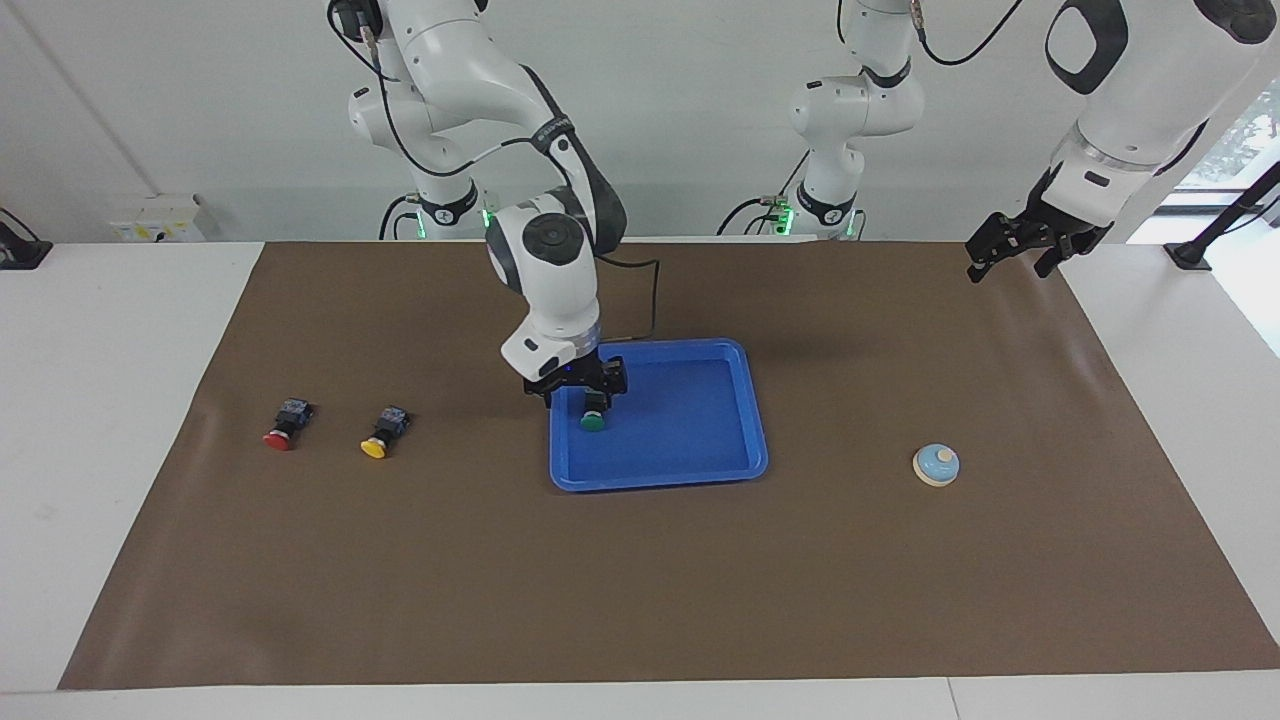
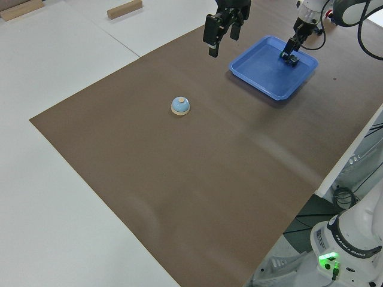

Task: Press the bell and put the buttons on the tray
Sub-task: 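Carry the green button into the blue tray and open the right gripper, then withdraw the right gripper from the tray toward the yellow-top button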

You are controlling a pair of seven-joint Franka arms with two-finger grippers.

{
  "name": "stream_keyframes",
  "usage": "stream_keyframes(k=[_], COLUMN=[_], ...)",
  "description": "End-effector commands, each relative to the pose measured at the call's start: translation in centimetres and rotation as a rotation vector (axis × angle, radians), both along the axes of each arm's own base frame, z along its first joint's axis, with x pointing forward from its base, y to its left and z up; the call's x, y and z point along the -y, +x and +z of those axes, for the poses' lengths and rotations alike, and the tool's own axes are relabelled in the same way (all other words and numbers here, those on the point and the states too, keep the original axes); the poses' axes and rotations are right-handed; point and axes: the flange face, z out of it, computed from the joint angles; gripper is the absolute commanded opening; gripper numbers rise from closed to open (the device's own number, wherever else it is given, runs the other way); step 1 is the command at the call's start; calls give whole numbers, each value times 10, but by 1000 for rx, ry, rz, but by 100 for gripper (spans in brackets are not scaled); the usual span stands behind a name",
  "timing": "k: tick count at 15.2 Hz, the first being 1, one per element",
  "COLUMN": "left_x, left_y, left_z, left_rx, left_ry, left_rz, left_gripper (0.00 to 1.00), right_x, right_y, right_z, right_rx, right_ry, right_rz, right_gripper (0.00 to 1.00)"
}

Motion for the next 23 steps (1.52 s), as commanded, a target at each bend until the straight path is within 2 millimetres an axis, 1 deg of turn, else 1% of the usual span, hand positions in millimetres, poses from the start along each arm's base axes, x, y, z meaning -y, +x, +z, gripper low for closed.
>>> stream_keyframes(k=[1, 2, 5, 7, 9, 11, 12, 14, 17, 20, 23], left_x=[-1, -1, -1, -1, -1, -1, -1, -1, -1, -1, -1], left_y=[-3, -3, -3, -3, -3, -3, -3, -3, -3, -3, -3], left_z=[7, 7, 7, 7, 7, 7, 7, 7, 7, 7, 7], left_rx=[5, 5, 5, 5, 5, 5, 5, 5, 5, 5, 5], left_ry=[4, 4, 4, 4, 4, 4, 4, 4, 4, 4, 4], left_rz=[6, 6, 6, 6, 6, 6, 6, 6, 6, 6, 6], left_gripper=[100, 100, 100, 100, 100, 100, 100, 100, 100, 100, 100], right_x=[68, 93, 157, 190, 213, 233, 241, 253, 266, 266, 266], right_y=[12, 16, 23, 18, 8, -4, -8, -11, -13, -7, -5], right_z=[36, 40, 35, 24, 12, -7, -18, -31, -49, -68, -79], right_rx=[-2, -9, -42, -62, -73, -48, -33, -18, -6, 20, 24], right_ry=[1, -4, -16, -20, -22, -19, -21, -21, -19, -15, -14], right_rz=[-95, -110, -115, -130, -159, -188, -195, -191, -210, -213, -217], right_gripper=[100, 100, 100, 100, 100, 100, 100, 100, 100, 100, 100])
